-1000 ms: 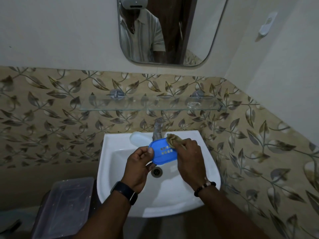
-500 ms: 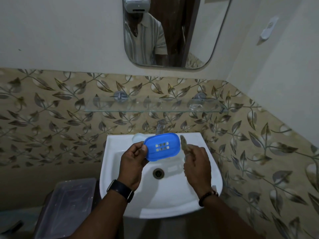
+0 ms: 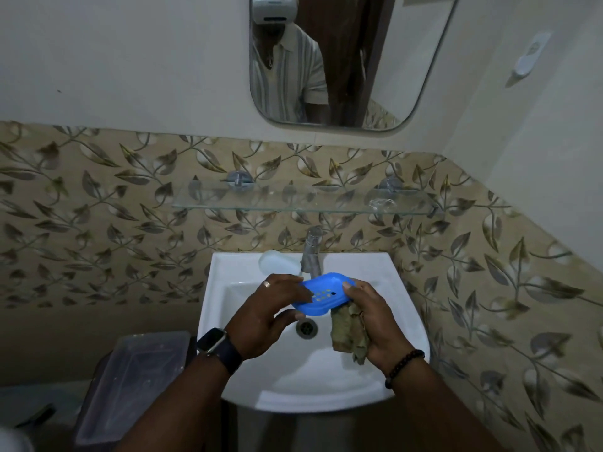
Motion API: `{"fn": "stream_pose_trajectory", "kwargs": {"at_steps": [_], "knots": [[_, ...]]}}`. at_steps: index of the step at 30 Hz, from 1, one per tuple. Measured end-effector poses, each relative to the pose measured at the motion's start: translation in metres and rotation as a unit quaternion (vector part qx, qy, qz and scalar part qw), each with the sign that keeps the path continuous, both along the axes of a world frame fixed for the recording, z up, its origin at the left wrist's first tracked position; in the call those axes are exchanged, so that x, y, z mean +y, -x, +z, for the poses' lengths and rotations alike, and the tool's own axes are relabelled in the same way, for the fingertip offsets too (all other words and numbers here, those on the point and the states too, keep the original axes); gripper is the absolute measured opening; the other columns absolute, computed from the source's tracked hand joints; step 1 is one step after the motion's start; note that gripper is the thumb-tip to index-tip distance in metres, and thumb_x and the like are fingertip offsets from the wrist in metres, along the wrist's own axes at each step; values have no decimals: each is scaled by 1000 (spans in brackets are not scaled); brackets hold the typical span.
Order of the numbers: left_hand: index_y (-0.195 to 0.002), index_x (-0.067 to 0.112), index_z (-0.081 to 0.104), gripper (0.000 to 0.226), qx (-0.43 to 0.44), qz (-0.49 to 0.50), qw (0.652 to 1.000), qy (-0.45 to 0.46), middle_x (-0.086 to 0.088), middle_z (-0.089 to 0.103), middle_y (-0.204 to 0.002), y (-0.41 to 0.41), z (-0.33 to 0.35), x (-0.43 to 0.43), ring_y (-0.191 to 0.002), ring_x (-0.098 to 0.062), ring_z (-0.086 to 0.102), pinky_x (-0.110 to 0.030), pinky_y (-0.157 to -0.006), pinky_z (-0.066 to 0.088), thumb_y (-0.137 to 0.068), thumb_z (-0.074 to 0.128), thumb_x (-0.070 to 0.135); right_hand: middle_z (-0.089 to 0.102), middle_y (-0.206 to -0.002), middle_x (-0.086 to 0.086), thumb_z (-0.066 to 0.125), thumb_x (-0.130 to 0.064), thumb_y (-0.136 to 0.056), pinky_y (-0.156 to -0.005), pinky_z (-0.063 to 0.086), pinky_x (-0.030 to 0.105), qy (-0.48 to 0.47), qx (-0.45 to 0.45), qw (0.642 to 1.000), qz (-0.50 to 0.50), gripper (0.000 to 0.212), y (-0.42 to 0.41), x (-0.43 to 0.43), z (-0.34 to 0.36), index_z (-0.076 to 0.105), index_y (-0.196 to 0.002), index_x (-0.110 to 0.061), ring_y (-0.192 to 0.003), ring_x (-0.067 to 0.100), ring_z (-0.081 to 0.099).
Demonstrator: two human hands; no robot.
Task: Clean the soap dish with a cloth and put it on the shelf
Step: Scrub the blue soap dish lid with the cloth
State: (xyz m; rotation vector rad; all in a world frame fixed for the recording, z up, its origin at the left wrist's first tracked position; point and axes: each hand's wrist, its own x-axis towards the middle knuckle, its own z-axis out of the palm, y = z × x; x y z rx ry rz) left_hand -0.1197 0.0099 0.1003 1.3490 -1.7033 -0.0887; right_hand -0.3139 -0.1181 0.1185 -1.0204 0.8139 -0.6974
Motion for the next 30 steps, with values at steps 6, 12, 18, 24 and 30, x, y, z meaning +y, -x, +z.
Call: {"fn": "stream_pose_trajectory", "kwargs": {"at_steps": [6, 12, 18, 24, 30], "knots": [[-137, 25, 59, 46, 231, 60, 970, -46, -2, 44, -151, 10, -8, 3, -128, -8, 54, -23, -100, 50, -93, 68, 27, 73, -107, 18, 59, -11, -96, -70, 59, 38, 24, -11, 999, -29, 18, -10, 2, -3, 66, -113, -12, -89, 28, 71], [-127, -1, 63, 53, 661, 80, 740, -97, -17, 78, -110, 24, -26, 3, -100, -29, 76, -35, -76, 63, -82, 72, 27, 71, -117, 12, 61, -16, -98, -91, 58, 50, 113, 40, 993, -10, 22, -27, 13, -13, 63, -120, -18, -107, 29, 69], [-121, 2, 68, 28, 692, 129, 705, -88, -19, 77, -113, -6, -38, 13, -98, -29, 76, -35, -75, 64, -95, 67, 11, 73, -107, -2, 68, -34, -94, -71, 59, 23, 159, 130, 978, -30, 25, -51, 23, -28, 64, -117, -27, -89, 8, 71], [-125, 0, 61, 28, 704, 222, 674, -26, -1, 75, -82, -44, -40, 14, -70, -10, 74, -22, -58, 61, -98, 60, 2, 70, -89, 8, 71, -23, -92, -46, 51, 18, 118, 137, 981, -67, 17, -74, 19, -36, 67, -108, -20, -59, 5, 65], [-129, -1, 59, 31, 692, 297, 658, 21, -7, 68, -93, -87, -47, -9, -78, -17, 67, -18, -54, 60, -98, 59, -1, 70, -98, 20, 70, -14, -91, -75, 60, 62, 80, 124, 988, -38, 21, -74, 9, -45, 67, -111, -20, -79, 33, 69]]}}
